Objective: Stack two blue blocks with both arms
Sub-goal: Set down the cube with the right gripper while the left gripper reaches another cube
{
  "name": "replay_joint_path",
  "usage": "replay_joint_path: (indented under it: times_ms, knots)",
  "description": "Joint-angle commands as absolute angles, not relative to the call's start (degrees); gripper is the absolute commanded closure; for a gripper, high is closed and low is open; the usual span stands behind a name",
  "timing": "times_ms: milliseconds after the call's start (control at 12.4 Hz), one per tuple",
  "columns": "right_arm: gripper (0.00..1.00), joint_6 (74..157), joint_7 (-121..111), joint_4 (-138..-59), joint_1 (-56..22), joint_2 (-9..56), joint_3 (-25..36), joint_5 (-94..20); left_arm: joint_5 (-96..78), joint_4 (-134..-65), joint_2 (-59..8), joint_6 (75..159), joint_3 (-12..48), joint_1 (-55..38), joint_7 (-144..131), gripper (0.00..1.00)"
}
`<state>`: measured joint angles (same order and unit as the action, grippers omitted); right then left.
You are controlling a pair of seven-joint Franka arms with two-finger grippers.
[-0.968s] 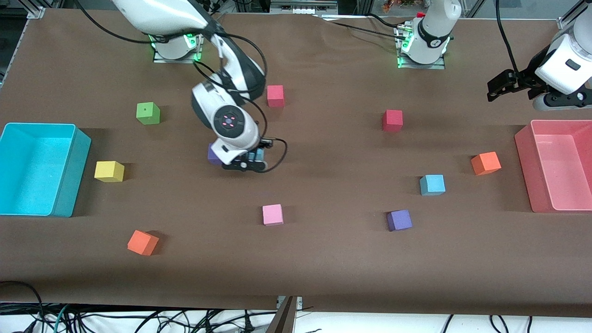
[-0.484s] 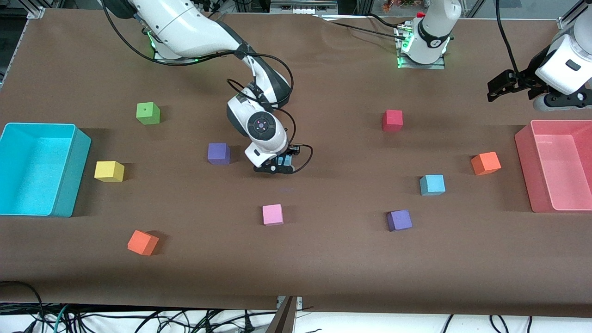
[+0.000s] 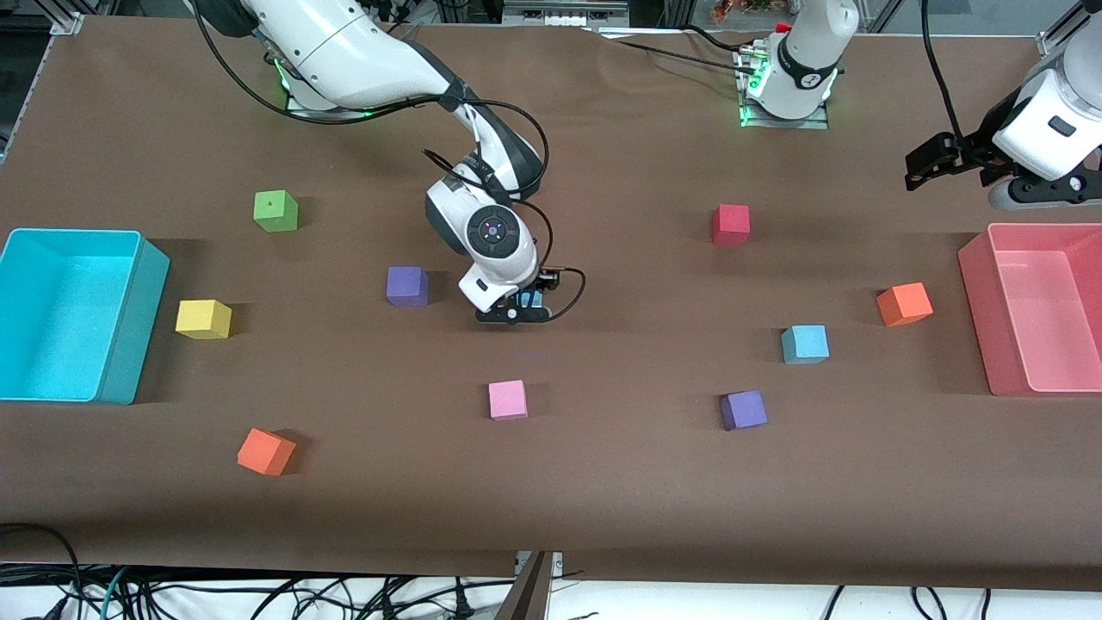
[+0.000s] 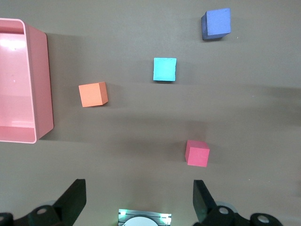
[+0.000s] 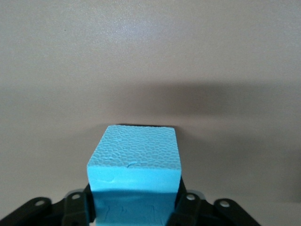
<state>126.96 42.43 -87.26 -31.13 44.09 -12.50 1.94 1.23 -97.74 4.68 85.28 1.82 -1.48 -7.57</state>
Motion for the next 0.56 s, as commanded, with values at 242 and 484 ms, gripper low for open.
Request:
replay_joint_path:
  times_ms: [242,484]
  knots:
    - [0.0,120.1,40.2,-85.5,-29.1,37.6,-12.0,2.5,0.4,-102.6,1.8,95.2,1.9,-0.9,-7.9,0.0]
    - [0.0,107.6,27.9,-85.5,-23.5,30.0,-12.0,-0.2,-0.2,-107.4,-3.0,106.4,2.0,-0.6,-8.1,0.0]
